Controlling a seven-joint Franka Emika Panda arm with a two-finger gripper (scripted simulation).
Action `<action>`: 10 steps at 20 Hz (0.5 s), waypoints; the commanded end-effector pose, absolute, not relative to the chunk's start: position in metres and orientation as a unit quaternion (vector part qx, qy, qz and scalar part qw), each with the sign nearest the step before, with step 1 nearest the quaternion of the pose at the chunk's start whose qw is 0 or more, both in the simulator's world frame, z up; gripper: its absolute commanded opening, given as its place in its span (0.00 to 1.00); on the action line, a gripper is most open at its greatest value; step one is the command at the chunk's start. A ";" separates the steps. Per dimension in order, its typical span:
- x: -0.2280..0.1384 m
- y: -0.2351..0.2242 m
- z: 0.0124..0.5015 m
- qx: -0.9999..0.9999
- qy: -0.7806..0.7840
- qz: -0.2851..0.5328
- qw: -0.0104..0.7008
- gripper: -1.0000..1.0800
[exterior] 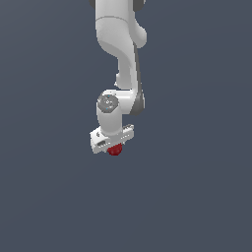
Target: Pick up the object and move it to a goal position.
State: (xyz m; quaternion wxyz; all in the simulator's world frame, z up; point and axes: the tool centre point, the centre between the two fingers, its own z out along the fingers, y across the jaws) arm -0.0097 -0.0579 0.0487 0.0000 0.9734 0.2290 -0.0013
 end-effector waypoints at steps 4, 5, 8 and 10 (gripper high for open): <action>-0.003 -0.035 0.066 0.973 0.230 0.000 0.000 0.00; -0.001 -0.028 0.071 0.973 0.230 0.000 0.000 0.00; 0.005 -0.004 0.089 0.973 0.230 0.000 0.001 0.00; 0.009 0.015 0.102 0.973 0.230 0.000 0.001 0.00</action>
